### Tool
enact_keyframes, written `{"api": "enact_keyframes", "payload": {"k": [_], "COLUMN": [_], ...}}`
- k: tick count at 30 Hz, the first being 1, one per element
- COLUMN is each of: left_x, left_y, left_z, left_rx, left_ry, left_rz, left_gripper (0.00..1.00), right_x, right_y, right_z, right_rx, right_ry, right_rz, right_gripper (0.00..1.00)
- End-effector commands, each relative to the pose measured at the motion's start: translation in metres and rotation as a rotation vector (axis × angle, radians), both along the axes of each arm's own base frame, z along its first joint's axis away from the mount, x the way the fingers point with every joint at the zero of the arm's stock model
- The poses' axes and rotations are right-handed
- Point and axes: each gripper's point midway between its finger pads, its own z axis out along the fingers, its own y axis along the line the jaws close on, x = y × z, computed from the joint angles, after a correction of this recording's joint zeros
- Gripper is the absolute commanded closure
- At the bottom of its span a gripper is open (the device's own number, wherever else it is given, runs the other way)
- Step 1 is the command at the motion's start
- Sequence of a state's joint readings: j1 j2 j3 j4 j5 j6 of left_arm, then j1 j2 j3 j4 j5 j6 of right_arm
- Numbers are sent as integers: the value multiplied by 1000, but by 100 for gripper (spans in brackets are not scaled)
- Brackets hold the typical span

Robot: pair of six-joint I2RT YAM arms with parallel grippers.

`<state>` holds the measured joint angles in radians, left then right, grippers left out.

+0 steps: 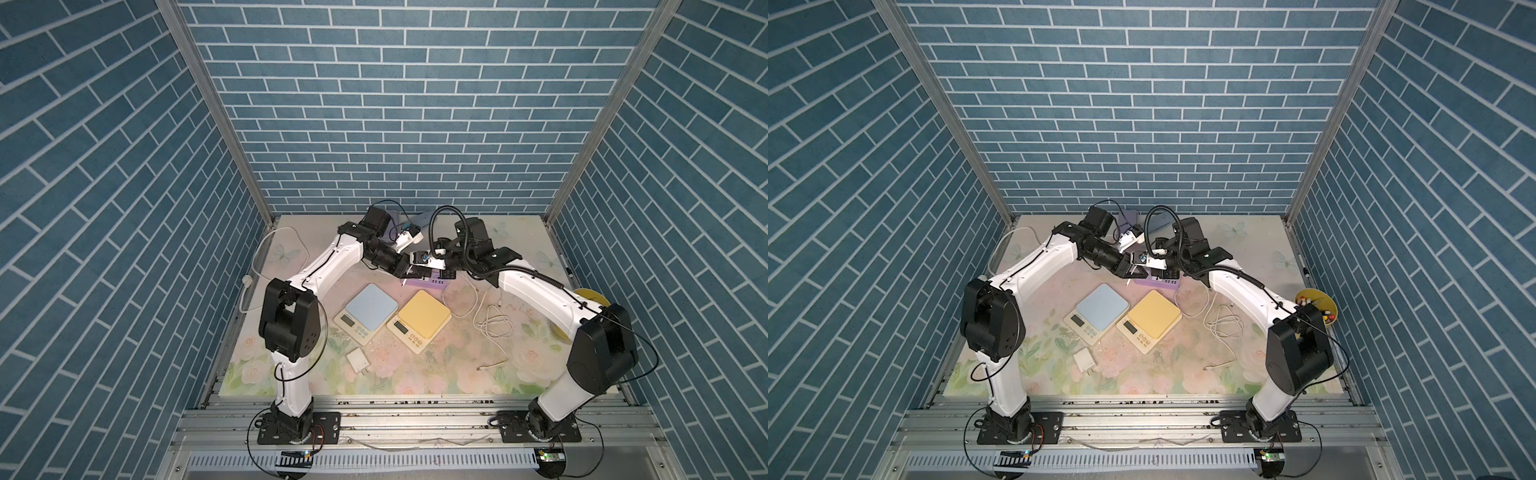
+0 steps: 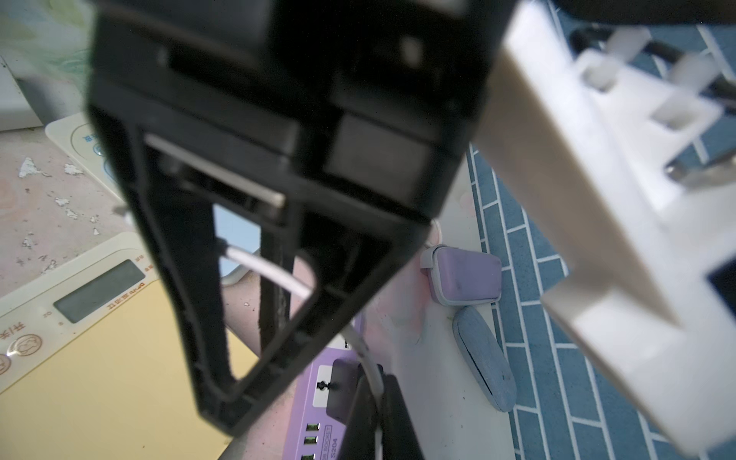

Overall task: Charge the electronic scale
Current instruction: Adjust the charging cable at the center of the board.

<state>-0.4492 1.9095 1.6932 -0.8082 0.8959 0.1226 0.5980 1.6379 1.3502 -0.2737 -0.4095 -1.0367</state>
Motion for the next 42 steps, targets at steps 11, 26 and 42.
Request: {"api": "enact_keyframes", "payload": {"k": [11, 26, 42], "left_x": [14, -11, -22], "left_y": [23, 14, 12], "left_z": [13, -9, -17], "left_rx": [35, 18, 21], "left_ry": [-85, 37, 100], "left_rz": [94, 23, -12], "left_gripper": [48, 57, 73], "right_x": [-2, 1, 1], "right_y": [-12, -13, -14], "right_z": [-24, -24, -27], "right_rx": [-161, -177, -190], "right_ry": [-12, -22, -18], "right_rz": [34, 28, 31], "right_gripper": [100, 100, 100]}}
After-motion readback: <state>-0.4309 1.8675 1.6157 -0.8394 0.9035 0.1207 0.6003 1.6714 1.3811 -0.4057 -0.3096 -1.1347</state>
